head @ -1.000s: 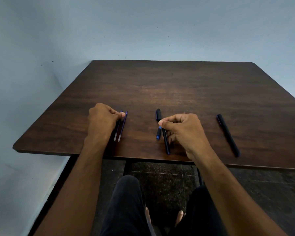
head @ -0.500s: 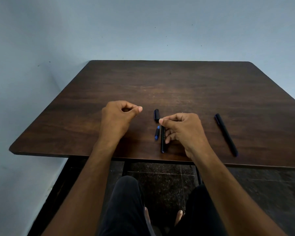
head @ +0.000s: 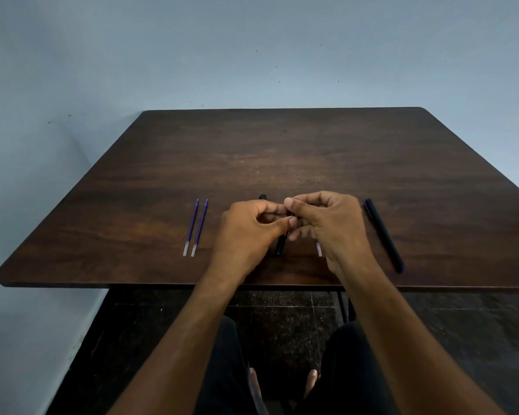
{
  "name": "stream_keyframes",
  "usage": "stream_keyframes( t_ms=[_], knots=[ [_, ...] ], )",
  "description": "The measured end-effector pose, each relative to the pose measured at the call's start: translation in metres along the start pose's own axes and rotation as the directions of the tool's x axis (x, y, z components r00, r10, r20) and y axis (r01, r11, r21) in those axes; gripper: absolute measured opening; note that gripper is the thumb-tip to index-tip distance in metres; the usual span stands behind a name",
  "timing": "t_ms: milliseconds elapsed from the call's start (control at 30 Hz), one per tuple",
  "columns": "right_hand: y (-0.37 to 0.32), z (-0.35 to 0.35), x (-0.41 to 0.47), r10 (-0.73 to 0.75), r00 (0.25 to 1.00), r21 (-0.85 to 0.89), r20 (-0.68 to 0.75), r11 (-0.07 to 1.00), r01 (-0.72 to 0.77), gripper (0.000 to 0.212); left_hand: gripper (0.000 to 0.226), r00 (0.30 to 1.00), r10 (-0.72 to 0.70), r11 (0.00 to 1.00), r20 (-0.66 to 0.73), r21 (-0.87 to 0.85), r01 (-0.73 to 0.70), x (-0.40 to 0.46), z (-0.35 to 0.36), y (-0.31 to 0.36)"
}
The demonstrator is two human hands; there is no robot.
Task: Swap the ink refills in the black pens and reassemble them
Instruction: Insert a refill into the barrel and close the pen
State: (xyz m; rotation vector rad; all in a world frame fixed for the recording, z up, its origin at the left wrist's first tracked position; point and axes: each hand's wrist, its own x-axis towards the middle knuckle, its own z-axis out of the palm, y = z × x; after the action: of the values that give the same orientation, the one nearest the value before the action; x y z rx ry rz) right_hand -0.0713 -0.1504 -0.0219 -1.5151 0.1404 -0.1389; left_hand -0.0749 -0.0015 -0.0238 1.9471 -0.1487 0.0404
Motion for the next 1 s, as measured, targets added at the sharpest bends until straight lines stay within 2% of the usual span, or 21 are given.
stream_keyframes(
  t_ms=[167,200,267,367,500,567,767,1000],
  knots=[
    [-0.003,-0.011,0.005,0.030,0.999,0.035,-0.015,0.999,-0.030,0.022,0.016,0.996,0.043,0.999,-0.084,0.019,-0.042,0.001,0.002,-0.001],
    [-0.003,-0.015,0.008,0.015,0.999,-0.018,-0.050,1.000,-0.016,0.023,0.016,0.992,0.062,0.997,-0.108,0.044,-0.057,0.002,0.002,-0.001],
    [-0.001,-0.023,0.014,-0.062,0.990,-0.258,-0.127,0.966,0.027,0.023,0.016,0.983,0.104,0.991,-0.153,0.104,-0.089,0.001,0.002,-0.002],
    [0.003,-0.031,0.022,-0.137,0.976,-0.633,-0.169,0.774,-0.001,0.029,0.020,0.972,0.137,0.979,-0.190,0.175,-0.104,0.002,0.002,-0.008],
    [0.006,-0.027,0.033,-0.050,0.986,-0.800,-0.159,0.592,-0.099,0.032,0.022,0.965,0.171,0.961,-0.199,0.250,-0.119,0.002,0.005,-0.018],
    [0.006,-0.021,0.036,-0.038,0.987,-0.844,-0.158,0.524,-0.115,0.033,0.023,0.955,0.213,0.952,-0.209,0.266,-0.154,0.002,0.006,-0.020],
    [0.003,-0.009,0.039,0.006,0.985,-0.891,-0.172,0.426,-0.158,0.036,0.026,0.931,0.307,0.929,-0.199,0.274,-0.248,0.003,0.007,-0.024],
    [-0.003,-0.010,0.042,0.028,0.989,-0.886,-0.144,0.442,-0.141,0.040,0.023,0.942,0.268,0.956,-0.201,0.175,-0.235,0.004,0.005,-0.028]
  ],
)
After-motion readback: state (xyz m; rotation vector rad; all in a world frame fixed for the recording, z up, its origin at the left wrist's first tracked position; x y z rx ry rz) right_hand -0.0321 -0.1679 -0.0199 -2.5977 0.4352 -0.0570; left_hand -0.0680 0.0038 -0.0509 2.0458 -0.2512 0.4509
